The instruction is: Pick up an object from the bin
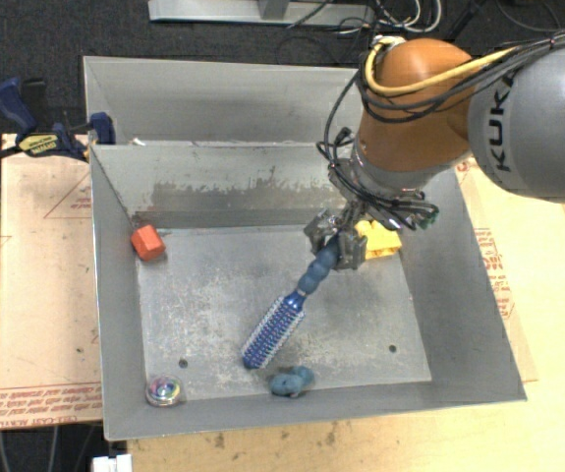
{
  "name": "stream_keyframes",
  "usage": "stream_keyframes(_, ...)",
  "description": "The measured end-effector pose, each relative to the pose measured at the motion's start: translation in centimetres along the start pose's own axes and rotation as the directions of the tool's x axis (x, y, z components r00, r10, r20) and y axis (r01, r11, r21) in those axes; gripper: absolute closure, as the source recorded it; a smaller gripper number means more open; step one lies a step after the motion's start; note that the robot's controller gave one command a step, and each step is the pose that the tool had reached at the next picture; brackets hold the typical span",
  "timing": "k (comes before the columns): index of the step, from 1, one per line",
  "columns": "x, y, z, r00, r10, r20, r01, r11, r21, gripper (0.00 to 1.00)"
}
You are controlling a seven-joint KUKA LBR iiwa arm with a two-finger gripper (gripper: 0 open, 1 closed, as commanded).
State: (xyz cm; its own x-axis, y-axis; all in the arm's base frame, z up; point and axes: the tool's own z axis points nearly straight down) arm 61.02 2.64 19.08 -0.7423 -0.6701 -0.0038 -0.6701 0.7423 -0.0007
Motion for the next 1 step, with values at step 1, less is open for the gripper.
stream_keyframes(1,1.63,-0.90,-1.56,1.000,0.009,0.000,-0.009,1.000,0.001,1.00)
